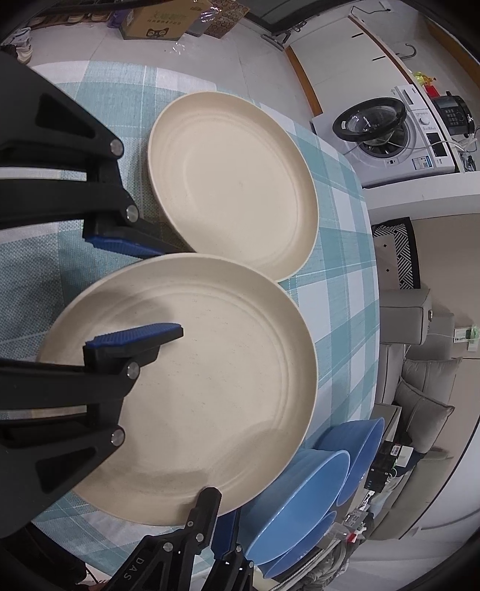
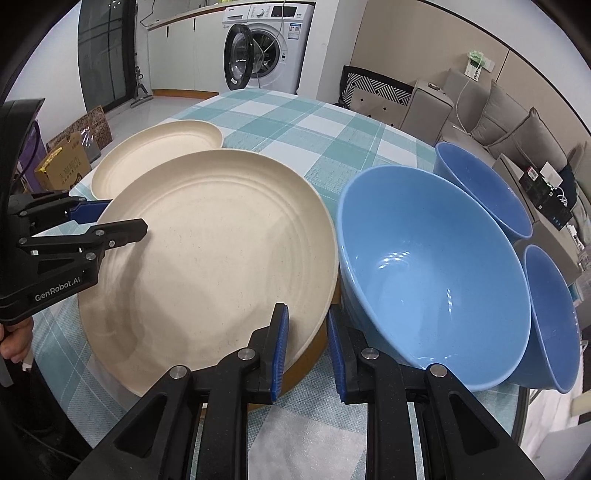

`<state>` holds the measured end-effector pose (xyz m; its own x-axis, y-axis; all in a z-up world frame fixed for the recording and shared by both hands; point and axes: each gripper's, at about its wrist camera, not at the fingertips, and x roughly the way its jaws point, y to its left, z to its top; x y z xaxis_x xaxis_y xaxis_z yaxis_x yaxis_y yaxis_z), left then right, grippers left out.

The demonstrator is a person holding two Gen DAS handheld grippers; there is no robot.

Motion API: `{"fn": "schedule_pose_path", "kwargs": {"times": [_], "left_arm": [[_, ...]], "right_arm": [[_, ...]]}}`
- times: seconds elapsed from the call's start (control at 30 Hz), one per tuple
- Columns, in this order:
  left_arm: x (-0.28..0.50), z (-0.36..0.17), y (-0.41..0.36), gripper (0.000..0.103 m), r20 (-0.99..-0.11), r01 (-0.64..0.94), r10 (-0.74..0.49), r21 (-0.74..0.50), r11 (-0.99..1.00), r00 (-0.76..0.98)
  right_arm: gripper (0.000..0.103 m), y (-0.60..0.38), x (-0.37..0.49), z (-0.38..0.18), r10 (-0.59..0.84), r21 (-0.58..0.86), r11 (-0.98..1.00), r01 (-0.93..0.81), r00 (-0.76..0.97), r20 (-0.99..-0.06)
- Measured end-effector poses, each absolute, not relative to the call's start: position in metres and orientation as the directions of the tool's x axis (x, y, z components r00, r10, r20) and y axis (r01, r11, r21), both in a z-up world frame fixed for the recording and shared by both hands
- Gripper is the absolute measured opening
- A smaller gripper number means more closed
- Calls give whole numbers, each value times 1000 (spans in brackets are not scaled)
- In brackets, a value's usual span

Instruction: Organize plates and bowls

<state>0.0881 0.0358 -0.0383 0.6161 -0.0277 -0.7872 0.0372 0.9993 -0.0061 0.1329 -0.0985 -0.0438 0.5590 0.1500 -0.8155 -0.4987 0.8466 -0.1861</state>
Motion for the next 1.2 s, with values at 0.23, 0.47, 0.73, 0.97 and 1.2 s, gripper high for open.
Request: {"fn": "schedule_pose_path", "kwargs": {"times": [0.23,0.47,0.73,0.97,1.2], "left_arm": [[87,-40,33,33,-788,43,-17,12,999,615],[86,-44,26,34,-794,57,-2,42,997,608],[86,-47,20,35,-795,64,14,66,996,607],[86,-49,16,36,-787,65,49,113,992,615],[87,-49,17,41,-787,74,41,109,991,616]], "right_arm": [[21,-95,133,-49,118,-221,840,-496,564,-818],[22,-92,133,-55,79,-262,827,-497,564,-822],[24,-91,134,-60,50,-293,817,-497,567,-822],[25,-86,133,-66,15,-337,798,-499,576,-817],[30,-86,133,-68,16,-336,794,-507,570,-821]]}}
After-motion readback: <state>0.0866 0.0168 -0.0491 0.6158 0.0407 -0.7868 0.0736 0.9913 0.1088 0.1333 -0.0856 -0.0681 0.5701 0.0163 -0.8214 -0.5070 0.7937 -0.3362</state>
